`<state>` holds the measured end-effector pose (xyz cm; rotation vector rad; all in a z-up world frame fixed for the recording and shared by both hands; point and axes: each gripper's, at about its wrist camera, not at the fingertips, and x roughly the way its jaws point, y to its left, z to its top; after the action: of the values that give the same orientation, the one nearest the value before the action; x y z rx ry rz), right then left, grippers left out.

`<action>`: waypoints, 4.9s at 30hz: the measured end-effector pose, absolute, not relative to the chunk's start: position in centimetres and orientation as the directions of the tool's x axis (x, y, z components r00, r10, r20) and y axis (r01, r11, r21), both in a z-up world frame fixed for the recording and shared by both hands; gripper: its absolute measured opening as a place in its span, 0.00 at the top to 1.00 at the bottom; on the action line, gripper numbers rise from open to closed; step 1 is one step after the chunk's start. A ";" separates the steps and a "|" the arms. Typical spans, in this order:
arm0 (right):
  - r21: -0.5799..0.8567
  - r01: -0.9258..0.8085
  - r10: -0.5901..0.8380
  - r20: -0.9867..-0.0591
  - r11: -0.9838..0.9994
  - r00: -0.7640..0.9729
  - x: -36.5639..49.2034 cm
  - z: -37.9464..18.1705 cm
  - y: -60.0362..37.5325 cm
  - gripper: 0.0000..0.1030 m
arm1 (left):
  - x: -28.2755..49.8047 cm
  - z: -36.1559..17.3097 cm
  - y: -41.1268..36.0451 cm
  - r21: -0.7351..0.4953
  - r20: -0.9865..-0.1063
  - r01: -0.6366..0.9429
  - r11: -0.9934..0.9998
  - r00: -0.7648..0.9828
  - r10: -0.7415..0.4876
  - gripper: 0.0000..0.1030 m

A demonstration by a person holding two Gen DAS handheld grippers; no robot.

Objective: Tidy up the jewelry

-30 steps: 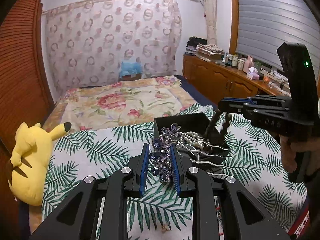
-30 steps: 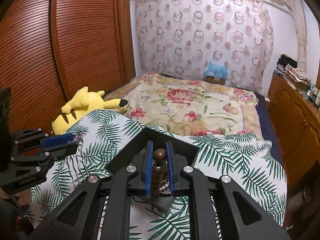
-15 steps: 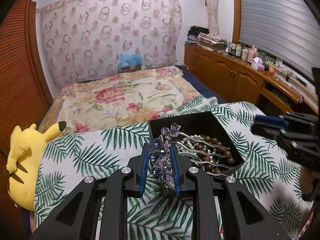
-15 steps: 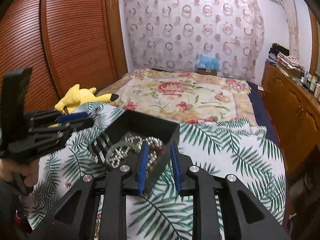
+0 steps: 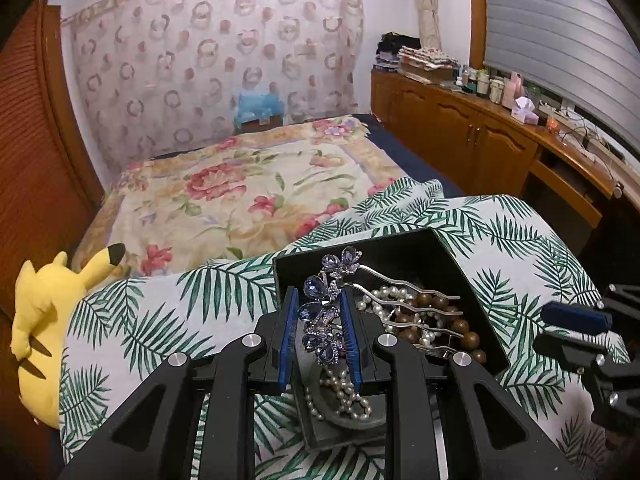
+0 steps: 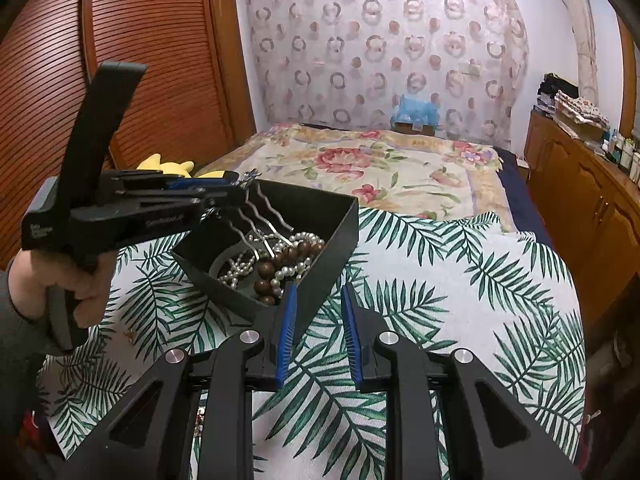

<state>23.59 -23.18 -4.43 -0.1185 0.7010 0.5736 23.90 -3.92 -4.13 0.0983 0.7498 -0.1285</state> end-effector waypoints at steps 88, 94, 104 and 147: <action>0.105 -0.660 0.530 -0.695 0.744 0.487 12.5 -8.7 -19.6 0.60 | 6.0 -0.3 -1.8 -0.030 -0.555 0.305 0.952 0.786 -0.270 0.93; 0.083 -0.716 0.536 -0.724 0.693 0.435 13.1 -9.2 -16.3 0.65 | 5.8 -1.0 -0.2 -0.041 -0.558 0.272 0.961 0.792 -0.248 0.93; 0.010 -0.754 0.481 -0.775 0.657 0.409 13.8 -10.4 -13.3 0.81 | 5.6 -1.3 1.4 -0.052 -0.554 0.237 0.970 0.802 -0.226 0.93; -0.010 -0.597 0.461 -0.626 0.802 0.630 26.6 1.0 -17.8 0.93 | 12.7 2.6 -0.4 0.002 -0.510 0.221 0.975 0.839 -0.189 0.93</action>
<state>26.58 -17.76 1.00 -0.2255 0.6491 0.6116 12.69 -0.37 2.59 0.0612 0.5333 -0.2168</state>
